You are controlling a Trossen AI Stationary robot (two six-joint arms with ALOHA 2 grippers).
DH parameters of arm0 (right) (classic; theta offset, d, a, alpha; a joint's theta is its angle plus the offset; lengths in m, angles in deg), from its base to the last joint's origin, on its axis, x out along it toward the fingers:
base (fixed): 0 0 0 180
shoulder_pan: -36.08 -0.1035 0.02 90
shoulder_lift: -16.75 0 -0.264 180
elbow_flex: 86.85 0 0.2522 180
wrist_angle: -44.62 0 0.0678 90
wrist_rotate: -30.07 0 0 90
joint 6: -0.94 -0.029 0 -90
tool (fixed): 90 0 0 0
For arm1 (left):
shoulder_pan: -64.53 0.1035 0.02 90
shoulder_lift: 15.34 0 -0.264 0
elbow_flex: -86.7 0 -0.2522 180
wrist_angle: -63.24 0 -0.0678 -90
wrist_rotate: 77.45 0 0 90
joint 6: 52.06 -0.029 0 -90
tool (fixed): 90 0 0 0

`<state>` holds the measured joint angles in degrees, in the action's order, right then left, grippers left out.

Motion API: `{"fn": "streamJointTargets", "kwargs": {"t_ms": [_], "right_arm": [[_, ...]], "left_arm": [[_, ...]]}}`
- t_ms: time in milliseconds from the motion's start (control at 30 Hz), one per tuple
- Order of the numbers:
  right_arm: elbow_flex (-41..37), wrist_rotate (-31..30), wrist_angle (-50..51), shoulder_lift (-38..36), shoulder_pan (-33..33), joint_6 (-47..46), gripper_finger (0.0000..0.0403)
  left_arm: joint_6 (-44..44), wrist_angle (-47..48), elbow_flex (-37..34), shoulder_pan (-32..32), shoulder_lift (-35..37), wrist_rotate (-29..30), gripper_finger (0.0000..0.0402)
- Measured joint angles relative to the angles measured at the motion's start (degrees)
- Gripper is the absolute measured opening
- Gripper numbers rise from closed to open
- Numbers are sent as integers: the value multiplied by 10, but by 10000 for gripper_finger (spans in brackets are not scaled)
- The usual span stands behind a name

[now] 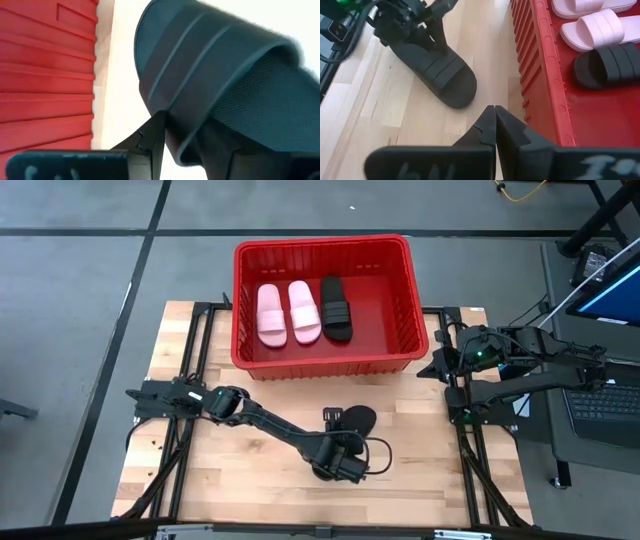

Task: Pick and place slides into bin
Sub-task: Put the black slide into the red bin

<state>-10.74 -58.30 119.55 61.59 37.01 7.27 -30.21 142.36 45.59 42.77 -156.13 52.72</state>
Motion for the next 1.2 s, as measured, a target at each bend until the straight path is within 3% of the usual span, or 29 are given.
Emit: {"fn": "streamJointTargets", "kwargs": {"t_ms": [133, 333, 767, 967, 1200], "right_arm": [[0, 0, 0, 0, 0, 0, 5], [0, 0, 0, 0, 0, 0, 5], [0, 5, 0, 0, 0, 31, 5], [0, 97, -5, 0, 0, 75, 5], [0, 106, -17, 0, 0, 117, 5]], "left_arm": [[0, -12, -16, 0, 1, 15, 79], [0, -12, -20, -1, 8, 49, 12], [-39, 3, 27, -7, 23, 8, 7], [-43, 68, 75, -7, 23, 6, 6], [-128, 65, 95, -5, 63, 25, 6]]}}
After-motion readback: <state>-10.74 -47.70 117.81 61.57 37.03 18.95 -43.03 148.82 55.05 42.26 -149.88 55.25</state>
